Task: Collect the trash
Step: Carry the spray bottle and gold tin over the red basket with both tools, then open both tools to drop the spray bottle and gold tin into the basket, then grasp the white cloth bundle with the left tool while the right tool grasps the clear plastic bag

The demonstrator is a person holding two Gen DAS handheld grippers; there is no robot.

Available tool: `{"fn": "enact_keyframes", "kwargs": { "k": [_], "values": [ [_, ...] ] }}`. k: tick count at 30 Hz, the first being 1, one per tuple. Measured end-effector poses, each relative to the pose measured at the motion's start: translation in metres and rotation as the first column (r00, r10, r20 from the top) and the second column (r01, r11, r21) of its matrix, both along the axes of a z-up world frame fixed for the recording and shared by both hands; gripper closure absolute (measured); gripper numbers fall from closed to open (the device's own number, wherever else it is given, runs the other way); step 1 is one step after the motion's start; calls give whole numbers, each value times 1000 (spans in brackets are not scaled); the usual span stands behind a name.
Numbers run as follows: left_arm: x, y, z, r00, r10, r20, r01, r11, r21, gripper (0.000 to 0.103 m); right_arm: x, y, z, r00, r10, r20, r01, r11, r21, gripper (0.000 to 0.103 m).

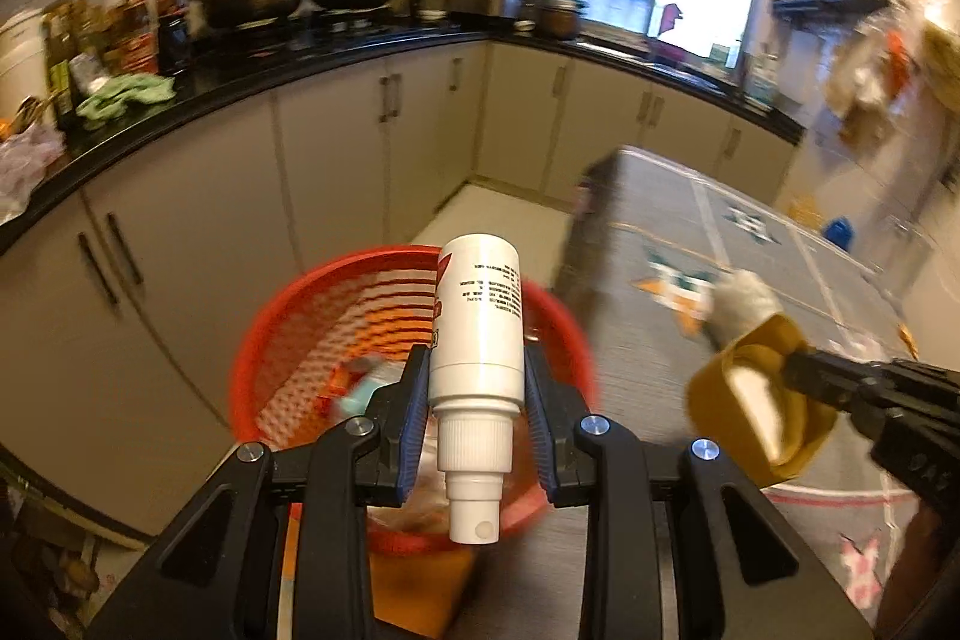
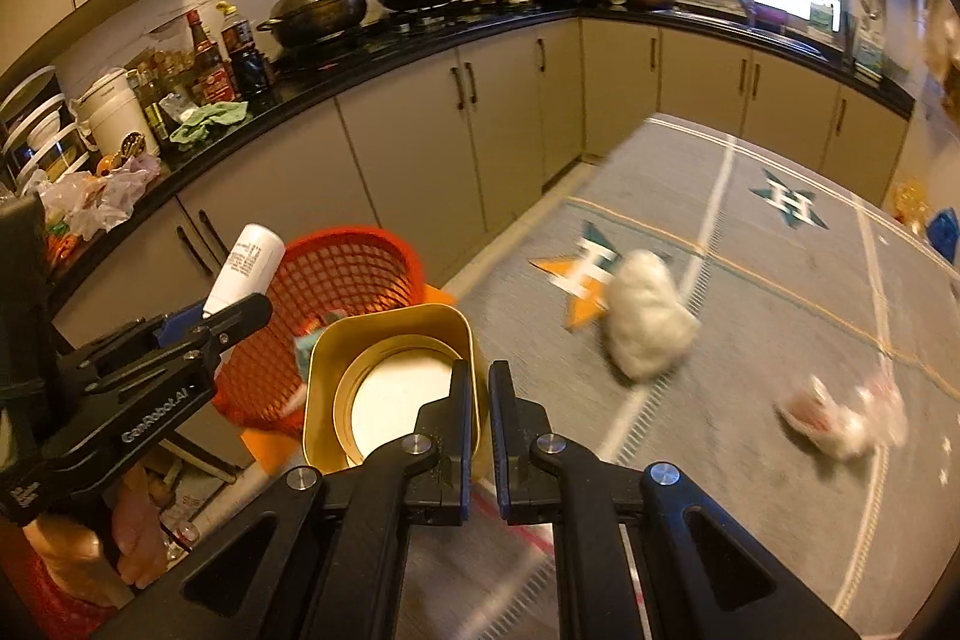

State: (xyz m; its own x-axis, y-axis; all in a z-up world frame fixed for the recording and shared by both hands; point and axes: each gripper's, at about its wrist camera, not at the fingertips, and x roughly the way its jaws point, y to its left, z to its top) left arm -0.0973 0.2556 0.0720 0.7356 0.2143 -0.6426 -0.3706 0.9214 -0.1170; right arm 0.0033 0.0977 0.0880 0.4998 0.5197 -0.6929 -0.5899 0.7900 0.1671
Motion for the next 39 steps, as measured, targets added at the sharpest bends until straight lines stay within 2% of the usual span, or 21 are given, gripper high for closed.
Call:
{"fn": "enact_keyframes", "kwargs": {
  "k": [4,11,13,14,15,18,25,29,31,34,37,39],
  "values": [
    [6,36,-14,998,47,-30,-47,999,-26,74,13,36,0,1000,23,-20,-23,1000,7,96],
    [13,60,-38,995,71,-69,-75,995,-60,74,31,85,-22,999,28,-44,-30,999,-34,93],
    [15,63,-40,995,70,-73,-75,995,-67,69,34,90,-30,998,29,-62,-31,999,-33,93],
    [15,64,-41,995,71,-73,-76,995,-69,64,34,91,-31,997,32,-67,-34,999,-33,92],
    [14,63,-40,995,72,-69,-76,995,-65,60,34,89,-32,997,39,-68,-41,999,-26,88],
    [13,60,-36,996,73,-61,-76,995,-60,58,33,78,-24,999,25,-45,-25,1000,-9,85],
    [15,34,-23,999,26,-44,-28,999,-47,58,36,8,-5,997,-72,-23,72,997,31,85],
    [20,8,-13,999,-17,-35,16,999,-27,56,44,-54,3,978,-207,-10,207,978,28,81],
    [25,-6,-10,999,-37,-36,37,999,-17,55,52,-93,4,959,-284,-27,285,957,52,71],
    [31,-25,-5,997,-68,-40,68,998,-1,54,61,-145,4,920,-390,-44,393,917,65,68],
    [41,-45,-1,994,-101,-48,101,995,-4,48,72,-192,-2,869,-488,-76,493,869,54,57],
    [50,-60,3,991,-125,-55,124,992,-9,39,77,-214,-9,842,-531,-96,536,843,37,52]
  ]
}}
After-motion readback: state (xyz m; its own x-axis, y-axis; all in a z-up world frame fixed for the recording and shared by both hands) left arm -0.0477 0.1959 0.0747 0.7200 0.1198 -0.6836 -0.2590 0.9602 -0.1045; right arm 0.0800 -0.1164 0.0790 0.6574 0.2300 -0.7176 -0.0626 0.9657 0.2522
